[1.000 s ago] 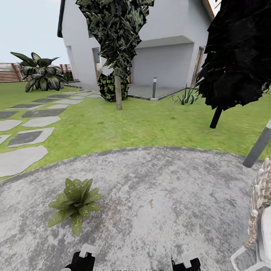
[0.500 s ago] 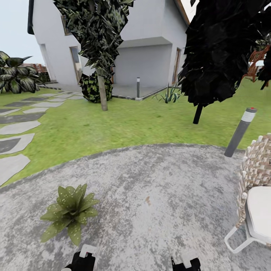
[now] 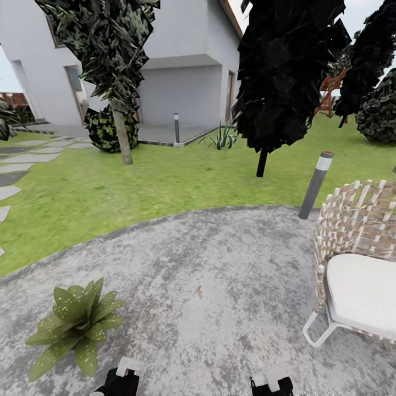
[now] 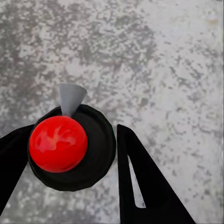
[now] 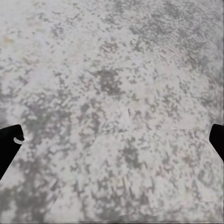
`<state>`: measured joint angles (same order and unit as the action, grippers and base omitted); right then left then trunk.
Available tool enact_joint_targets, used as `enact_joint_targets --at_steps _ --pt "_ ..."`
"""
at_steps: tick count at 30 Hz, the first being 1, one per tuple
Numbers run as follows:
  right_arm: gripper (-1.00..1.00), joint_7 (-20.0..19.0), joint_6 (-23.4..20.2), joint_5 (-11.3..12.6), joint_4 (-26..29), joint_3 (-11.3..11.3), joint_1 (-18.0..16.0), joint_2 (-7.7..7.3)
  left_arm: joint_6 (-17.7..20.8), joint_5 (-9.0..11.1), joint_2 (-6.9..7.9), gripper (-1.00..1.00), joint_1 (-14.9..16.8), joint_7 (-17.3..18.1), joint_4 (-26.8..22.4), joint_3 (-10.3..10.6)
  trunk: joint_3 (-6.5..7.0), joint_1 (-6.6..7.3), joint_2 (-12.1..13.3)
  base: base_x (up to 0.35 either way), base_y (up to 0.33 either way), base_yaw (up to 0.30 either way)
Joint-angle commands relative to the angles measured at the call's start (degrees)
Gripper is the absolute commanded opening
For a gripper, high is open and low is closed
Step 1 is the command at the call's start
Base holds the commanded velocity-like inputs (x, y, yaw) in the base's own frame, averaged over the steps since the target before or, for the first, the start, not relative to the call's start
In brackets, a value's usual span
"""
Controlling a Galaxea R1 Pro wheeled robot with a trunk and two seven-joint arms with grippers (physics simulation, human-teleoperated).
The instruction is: Pick up the pesticide atomizer in the garden and spray insectifuge to fully cover both potted plants in the garden.
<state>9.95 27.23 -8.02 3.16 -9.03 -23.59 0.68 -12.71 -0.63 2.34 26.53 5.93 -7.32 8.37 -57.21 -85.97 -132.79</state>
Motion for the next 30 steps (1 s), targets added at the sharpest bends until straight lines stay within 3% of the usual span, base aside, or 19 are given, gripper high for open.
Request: enact_joint_targets --at_steps 1,30 --pt "1.00 0.60 0.02 -0.60 -0.09 -0.20 -0.05 0.02 -0.21 -0.07 0.04 -1.00 0.03 0.04 0.00 0.24 -0.05 0.01 -0.02 0.000 0.000 -0.289" --pt "1.00 0.60 0.10 -0.51 -0.07 -0.11 -0.05 -0.33 -0.21 -0.08 0.12 -1.00 0.01 0.00 0.01 0.24 -0.05 0.01 -0.02 0.000 0.000 -0.290"
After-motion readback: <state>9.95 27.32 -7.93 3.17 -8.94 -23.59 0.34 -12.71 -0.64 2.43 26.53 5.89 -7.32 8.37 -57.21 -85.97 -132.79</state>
